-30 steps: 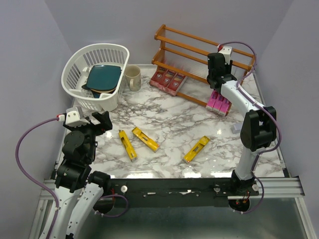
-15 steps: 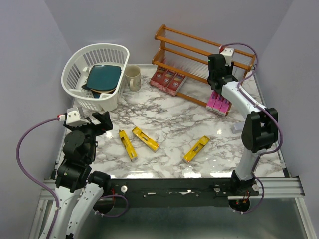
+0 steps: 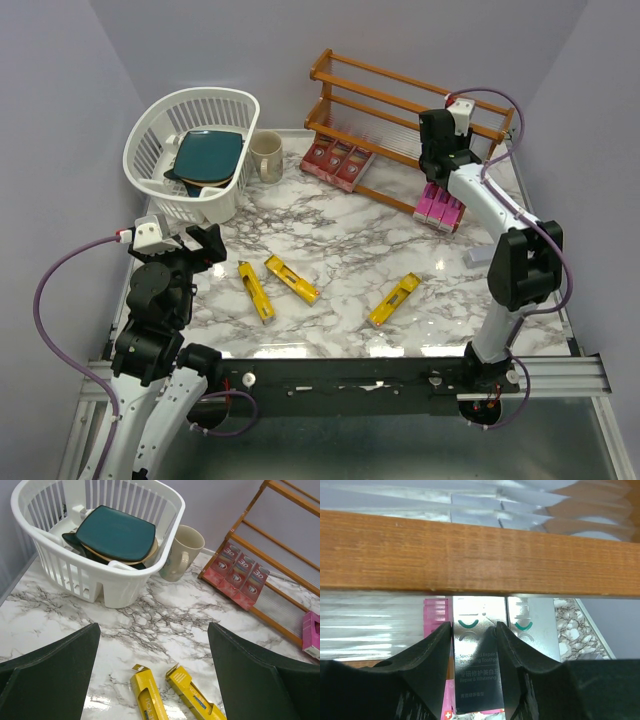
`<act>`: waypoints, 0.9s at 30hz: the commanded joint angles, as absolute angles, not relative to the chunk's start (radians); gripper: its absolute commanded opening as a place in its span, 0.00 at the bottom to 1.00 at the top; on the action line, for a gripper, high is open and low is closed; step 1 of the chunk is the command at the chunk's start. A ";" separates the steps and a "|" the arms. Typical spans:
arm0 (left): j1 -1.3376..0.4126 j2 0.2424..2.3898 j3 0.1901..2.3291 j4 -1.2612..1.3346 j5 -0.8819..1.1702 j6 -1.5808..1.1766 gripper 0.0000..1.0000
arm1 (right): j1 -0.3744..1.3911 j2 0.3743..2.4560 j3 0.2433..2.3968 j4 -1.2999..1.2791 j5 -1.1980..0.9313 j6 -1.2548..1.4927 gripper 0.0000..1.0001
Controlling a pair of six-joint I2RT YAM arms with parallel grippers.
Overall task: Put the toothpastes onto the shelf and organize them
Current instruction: Place the toothpaste on the shelf.
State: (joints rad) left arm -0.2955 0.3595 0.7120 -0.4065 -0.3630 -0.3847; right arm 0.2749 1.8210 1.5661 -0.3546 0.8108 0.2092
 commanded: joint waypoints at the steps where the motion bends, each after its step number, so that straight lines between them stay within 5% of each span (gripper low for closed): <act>1: -0.288 0.354 0.704 -0.403 -0.348 -0.374 0.99 | 0.275 1.804 1.551 -0.491 0.782 0.258 0.49; 8: -0.288 0.353 0.704 -0.402 -0.348 -0.374 0.99 | 0.275 1.795 1.534 -0.483 0.795 0.262 0.49; 27: -0.287 0.341 0.704 -0.407 -0.354 -0.371 0.99 | 0.272 1.435 1.362 -0.319 0.592 0.294 0.88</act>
